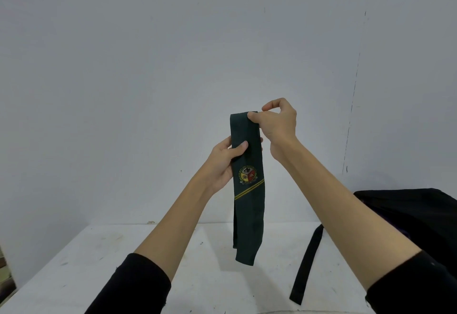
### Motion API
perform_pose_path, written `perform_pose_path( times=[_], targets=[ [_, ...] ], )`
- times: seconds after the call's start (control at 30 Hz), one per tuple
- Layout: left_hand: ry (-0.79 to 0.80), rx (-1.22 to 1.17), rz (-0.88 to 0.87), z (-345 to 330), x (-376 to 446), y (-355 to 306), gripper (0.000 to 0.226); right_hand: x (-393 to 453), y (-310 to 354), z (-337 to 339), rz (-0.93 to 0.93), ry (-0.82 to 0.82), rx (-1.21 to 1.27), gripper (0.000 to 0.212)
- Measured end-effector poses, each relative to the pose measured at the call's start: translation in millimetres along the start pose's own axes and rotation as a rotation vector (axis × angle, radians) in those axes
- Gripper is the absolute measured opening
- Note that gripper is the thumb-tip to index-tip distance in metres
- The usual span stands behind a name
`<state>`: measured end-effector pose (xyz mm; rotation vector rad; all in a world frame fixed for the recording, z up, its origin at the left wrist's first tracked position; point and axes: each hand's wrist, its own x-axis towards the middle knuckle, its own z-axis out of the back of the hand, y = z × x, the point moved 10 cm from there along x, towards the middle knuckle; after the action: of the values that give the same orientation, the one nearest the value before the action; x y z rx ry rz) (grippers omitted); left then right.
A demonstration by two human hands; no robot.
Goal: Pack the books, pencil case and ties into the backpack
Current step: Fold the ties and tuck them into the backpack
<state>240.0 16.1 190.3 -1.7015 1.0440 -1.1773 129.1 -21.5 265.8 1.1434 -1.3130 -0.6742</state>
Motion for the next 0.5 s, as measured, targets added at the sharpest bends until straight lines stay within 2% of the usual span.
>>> perform_pose_path(
  times=[0.33,0.5],
  targets=[
    [0.047,-0.034,-0.006,-13.2,-5.8,-4.8,0.02,1.0,-4.1,-0.2,-0.034,-0.04,0.152,0.026],
    [0.062,-0.014,0.017,-19.6,-8.2,-2.9,0.026,3.5,-15.2,1.6,-0.141,-0.065,0.22,0.027]
  ],
)
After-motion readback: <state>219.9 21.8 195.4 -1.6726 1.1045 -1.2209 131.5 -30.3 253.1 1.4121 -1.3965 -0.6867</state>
